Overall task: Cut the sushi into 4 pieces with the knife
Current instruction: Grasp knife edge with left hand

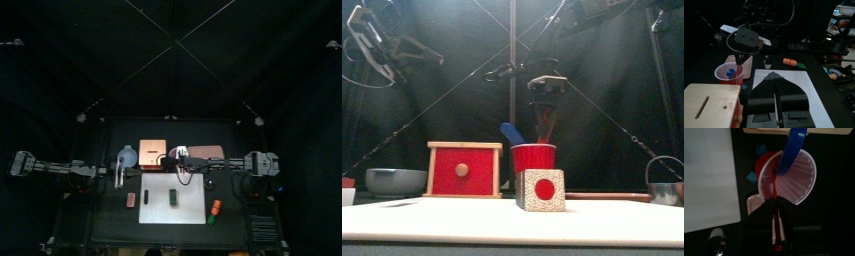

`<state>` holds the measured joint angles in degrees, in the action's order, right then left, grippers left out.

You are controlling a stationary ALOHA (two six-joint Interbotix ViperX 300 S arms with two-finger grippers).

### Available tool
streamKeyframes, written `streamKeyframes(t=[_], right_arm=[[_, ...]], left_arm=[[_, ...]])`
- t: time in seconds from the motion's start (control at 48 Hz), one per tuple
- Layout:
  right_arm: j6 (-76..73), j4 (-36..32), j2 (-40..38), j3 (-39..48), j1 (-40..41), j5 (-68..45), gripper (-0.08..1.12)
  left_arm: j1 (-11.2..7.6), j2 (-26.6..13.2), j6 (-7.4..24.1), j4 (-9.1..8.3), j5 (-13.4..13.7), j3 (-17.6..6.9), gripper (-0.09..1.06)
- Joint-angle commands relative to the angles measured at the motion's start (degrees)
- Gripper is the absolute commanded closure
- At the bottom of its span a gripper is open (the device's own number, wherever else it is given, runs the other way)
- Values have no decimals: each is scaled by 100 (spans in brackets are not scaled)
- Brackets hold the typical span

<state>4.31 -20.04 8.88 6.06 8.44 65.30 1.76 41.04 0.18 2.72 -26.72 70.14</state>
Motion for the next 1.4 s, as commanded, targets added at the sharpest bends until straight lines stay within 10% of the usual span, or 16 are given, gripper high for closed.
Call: streamKeyframes(t=[0.021, 0.604, 1.125, 1.396], right_arm=[[9, 18, -167, -211, 44, 18, 71], [-167, 589, -2118, -237, 70, -44, 72], [-571, 2074, -4693, 3454, 44, -5476, 72], [-536, 2558, -4438, 4421, -281, -6609, 72]], left_arm=[[18, -9, 0, 9, -35, -88, 100], [229, -9, 18, 0, -53, -97, 100], [264, 70, 9, -53, -650, -220, 98], [202, -123, -18, 114, -299, -536, 48]])
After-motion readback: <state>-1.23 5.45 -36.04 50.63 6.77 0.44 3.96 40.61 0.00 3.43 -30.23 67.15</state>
